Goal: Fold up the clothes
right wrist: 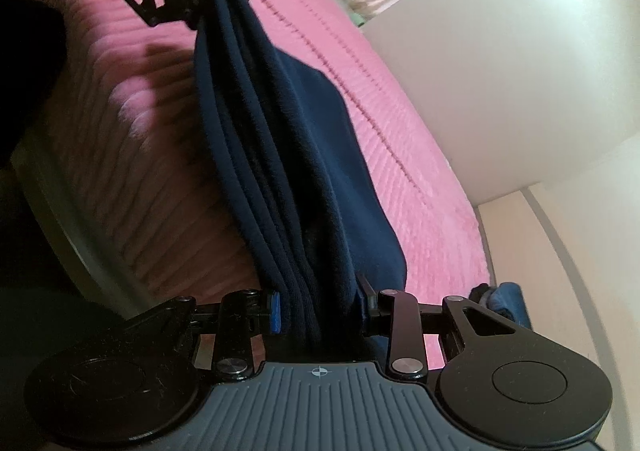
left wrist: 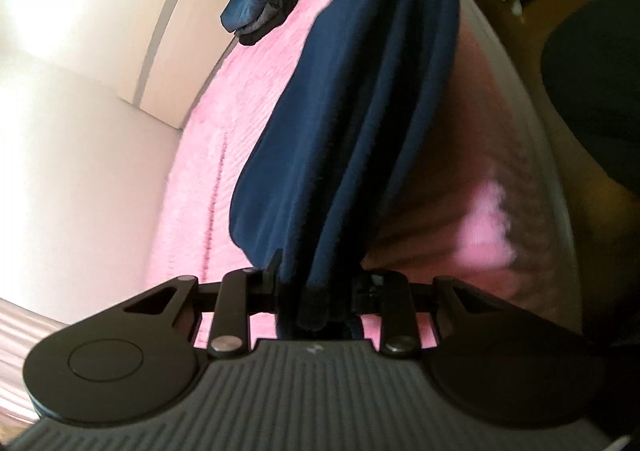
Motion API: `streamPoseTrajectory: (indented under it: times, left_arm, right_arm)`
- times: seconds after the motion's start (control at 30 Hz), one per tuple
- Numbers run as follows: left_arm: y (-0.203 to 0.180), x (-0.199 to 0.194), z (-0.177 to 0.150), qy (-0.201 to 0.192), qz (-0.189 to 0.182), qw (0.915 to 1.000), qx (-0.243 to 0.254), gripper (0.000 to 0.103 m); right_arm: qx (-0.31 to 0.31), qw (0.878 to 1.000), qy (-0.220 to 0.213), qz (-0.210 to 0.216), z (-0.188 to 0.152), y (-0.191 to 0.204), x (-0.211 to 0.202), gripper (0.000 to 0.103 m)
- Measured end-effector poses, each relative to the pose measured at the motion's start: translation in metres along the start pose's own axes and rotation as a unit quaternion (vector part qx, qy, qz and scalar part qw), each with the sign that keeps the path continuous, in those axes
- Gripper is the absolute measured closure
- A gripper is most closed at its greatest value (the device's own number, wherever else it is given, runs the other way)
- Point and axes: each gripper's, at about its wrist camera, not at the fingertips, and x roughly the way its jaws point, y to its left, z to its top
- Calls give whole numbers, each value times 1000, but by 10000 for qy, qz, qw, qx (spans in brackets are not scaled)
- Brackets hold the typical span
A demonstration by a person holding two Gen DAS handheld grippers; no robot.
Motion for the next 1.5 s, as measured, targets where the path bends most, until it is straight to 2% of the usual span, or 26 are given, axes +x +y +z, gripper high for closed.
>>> streamPoseTrajectory:
  times: [0.13,0.23,0.37,0.57,0.7,0.87,0.97,1.2,1.5]
  left_arm:
    - [12,-2,-4,-44,-371,9992,-120,77]
    - [23,-12,-16,-58,-603,9980,-161,77]
    - [41,-17,-6,123,-1025,9946,-71,77]
    - [97,-27,16,486,-1698,9843,-6,78]
    - [140,-33,29,758,-2027,9763,-60,78]
    - [197,-52,41,964,-2339,9671,-268,78]
    - [221,-44,58,1060,-2382,9648,-357,78]
    - [244,-64,64,1149,-2295,9658,-370,78]
    - [246,-68,87,1041,-2272,9679,-268,78]
  right_arm:
    - [239,9993,-30,280,10,-18,10,71]
    - [356,9973,169,613,20,-38,15,71]
    - [250,9915,532,1157,34,-69,14,72]
    - [141,9650,1304,2270,73,-125,28,73]
    - [100,9489,1555,2743,104,-165,26,74]
    - [304,9428,1560,2930,136,-212,-1,74]
    - [292,9407,1553,3003,151,-224,-10,75]
    - [328,9429,1494,2960,163,-237,-22,75]
    - [472,9452,1554,2833,145,-251,-25,75]
